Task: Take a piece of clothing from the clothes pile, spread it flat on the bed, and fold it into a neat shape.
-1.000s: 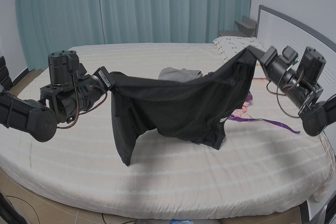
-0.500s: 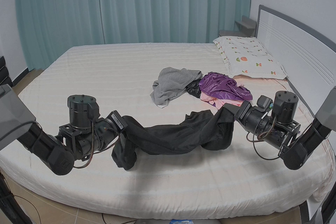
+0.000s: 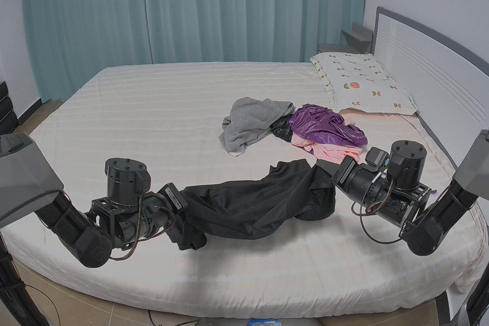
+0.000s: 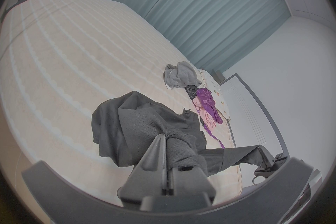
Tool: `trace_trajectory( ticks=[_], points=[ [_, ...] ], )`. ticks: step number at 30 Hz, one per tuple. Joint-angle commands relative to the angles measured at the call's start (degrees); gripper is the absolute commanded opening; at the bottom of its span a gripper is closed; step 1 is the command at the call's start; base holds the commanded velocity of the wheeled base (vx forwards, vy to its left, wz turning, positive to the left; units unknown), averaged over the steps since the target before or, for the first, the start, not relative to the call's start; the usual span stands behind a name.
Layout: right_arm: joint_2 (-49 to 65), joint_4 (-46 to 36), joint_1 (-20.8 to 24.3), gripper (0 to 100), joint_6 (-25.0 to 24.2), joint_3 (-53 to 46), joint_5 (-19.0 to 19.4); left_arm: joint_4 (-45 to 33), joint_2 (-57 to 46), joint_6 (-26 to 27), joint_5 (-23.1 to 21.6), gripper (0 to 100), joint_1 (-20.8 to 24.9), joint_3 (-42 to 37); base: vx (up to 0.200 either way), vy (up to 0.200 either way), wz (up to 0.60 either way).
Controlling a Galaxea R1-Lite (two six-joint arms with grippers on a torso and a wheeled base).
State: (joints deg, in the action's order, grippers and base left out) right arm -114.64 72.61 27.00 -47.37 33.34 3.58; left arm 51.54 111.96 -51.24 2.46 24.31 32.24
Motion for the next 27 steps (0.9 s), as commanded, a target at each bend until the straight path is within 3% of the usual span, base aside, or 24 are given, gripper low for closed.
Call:
trace_trajectory(
  ticks=[1,13,18,27],
  points=[
    [0.65,-0.01,0.07,0,0.09,-0.03,-0.07,-0.04,0.72,-0.09,0.00,0,-0.23,0.36,0.000,0.000,0.00],
    [0.91,-0.01,-0.20,0,0.09,-0.03,-0.16,3.13,1.51,0.00,0.44,0,-0.93,0.54,0.000,0.000,0.00],
    [1.17,-0.01,-0.20,0,0.26,-0.03,-0.51,3.21,0.81,-2.38,0.09,0,-1.63,0.80,0.000,0.000,0.00],
    [1.96,-0.01,-0.20,0,0.53,0.23,-1.91,3.30,-0.60,-2.46,-0.09,0,-2.42,0.80,0.000,0.200,0.00]
  ],
)
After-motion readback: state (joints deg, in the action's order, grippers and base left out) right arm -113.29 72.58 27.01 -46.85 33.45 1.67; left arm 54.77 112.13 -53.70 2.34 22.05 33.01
